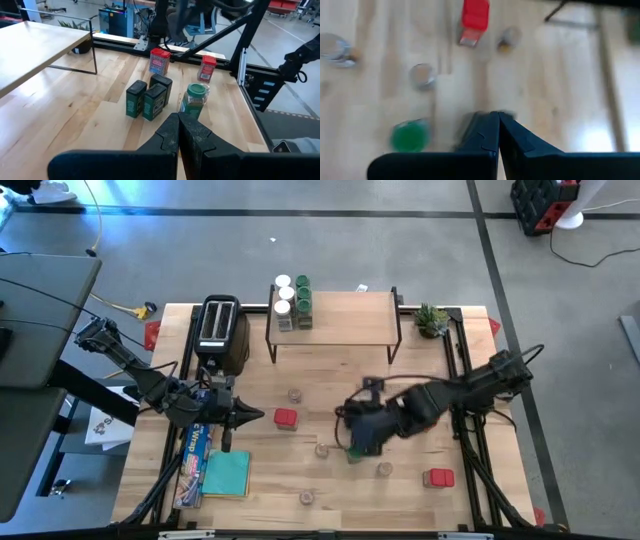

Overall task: Shelf spices
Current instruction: Put the green seasoning bottle on the shelf aligned with the other green seasoning bottle

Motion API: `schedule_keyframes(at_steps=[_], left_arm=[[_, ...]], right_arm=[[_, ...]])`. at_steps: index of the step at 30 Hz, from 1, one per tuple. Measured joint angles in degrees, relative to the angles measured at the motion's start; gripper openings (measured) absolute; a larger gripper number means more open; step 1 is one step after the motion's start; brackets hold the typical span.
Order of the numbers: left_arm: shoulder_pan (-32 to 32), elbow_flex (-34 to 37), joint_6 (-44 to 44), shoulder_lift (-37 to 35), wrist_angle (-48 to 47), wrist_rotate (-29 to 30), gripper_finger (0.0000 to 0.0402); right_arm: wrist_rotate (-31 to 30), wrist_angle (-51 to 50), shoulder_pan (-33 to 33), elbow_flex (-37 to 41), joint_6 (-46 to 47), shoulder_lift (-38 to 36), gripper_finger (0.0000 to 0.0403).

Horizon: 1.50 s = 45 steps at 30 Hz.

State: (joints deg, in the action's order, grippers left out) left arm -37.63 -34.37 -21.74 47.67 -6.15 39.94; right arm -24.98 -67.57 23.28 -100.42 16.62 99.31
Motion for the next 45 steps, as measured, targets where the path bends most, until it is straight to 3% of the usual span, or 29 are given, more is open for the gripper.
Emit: schedule_keyframes(at_steps=[3, 6, 13, 17, 22, 29, 38, 45], left_arm=[[0.0, 0.0, 0.0, 0.7, -0.1, 0.3, 0.0001], [0.0, 0.0, 0.0, 1.7, -0.1, 0.7, 0.0001], [0.0, 0.0, -1.2, 4.9, 0.0, 1.4, 0.0001], [0.0, 0.0, -2.1, 6.2, 0.0, 1.3, 0.0001], [0.0, 0.0, -2.1, 6.6, 0.1, 1.1, 0.0001], [0.0, 0.0, -2.1, 6.6, 0.0, 1.1, 0.0001], [0.0, 0.0, -2.1, 6.5, 0.0, 1.0, 0.0001], [0.0, 0.0, -2.1, 6.5, 0.0, 1.1, 0.0001]], right_arm=[[3.1, -1.9, 3.0, 0.0, 6.9, 0.0, 0.0006], [6.8, -2.1, 5.3, 0.0, 10.5, 0.1, 0.0041], [7.7, -3.0, 7.6, 0.0, 11.9, 4.8, 0.0214], [11.8, -1.6, 6.3, 0.0, 8.7, 9.3, 0.0309], [15.3, -1.9, 4.8, 0.1, 6.4, 13.2, 0.0365], [16.2, -1.2, 3.7, 0.1, 3.0, 14.3, 0.0360], [18.0, 7.1, 3.6, 7.4, 1.3, 14.7, 0.0296], [18.0, 8.2, 3.6, 7.9, 1.3, 14.6, 0.0230]])
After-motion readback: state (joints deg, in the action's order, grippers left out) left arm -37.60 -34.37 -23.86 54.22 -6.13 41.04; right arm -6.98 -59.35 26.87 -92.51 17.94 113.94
